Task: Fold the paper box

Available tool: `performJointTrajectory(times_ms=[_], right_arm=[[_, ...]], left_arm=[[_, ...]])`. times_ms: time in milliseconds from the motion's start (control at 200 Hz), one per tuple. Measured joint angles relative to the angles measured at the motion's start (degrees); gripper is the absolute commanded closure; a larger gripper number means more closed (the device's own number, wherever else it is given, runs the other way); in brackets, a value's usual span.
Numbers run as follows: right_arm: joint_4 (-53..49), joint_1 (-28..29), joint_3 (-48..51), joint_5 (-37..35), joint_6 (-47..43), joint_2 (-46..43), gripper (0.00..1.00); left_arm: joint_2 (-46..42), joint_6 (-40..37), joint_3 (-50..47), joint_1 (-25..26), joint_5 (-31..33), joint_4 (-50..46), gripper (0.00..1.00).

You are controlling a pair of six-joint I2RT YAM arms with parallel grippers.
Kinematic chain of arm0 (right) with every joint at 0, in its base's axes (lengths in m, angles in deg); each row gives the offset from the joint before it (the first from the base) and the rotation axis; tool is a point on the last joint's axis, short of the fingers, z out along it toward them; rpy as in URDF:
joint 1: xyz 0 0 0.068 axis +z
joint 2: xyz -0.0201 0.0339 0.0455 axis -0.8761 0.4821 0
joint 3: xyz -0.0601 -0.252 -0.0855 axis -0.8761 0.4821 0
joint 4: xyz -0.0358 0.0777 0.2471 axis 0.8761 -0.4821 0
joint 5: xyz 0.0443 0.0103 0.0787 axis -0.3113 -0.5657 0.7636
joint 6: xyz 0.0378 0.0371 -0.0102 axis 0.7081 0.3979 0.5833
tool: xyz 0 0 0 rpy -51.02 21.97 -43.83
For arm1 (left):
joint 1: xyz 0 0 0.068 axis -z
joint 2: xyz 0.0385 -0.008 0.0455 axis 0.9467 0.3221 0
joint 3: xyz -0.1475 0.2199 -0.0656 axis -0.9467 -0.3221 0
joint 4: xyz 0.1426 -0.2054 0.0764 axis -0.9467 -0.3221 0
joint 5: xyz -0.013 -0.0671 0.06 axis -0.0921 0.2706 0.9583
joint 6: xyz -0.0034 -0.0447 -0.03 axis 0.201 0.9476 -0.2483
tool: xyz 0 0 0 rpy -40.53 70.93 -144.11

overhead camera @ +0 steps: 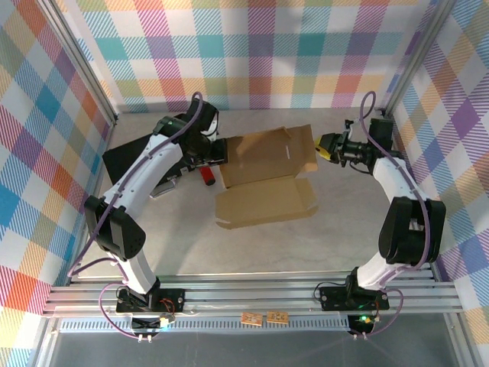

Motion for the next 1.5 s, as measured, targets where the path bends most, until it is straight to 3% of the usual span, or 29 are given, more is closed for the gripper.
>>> performJointTrajectory(times_ms=[165, 410, 1075, 1500], right_arm=[[3.2, 1.8, 0.0, 6.3, 0.9, 0.2, 0.71], [5.0, 4.8, 0.0, 9.6, 2.2, -0.1, 0.70], [3.6, 8.6, -1.4, 10.6, 2.0, -3.5, 0.63], [-1.2, 10.6, -5.4, 11.0, -1.3, -3.5, 0.52]], left_arm=[[0.0, 0.0, 0.0, -1.2, -1.7, 0.0, 1.00], [0.0, -0.1, 0.0, -2.5, -3.6, 0.0, 1.00], [0.0, -0.3, 1.2, -3.1, -5.5, -1.3, 1.00], [0.0, -0.3, 1.4, -3.1, -6.4, -1.3, 1.00]])
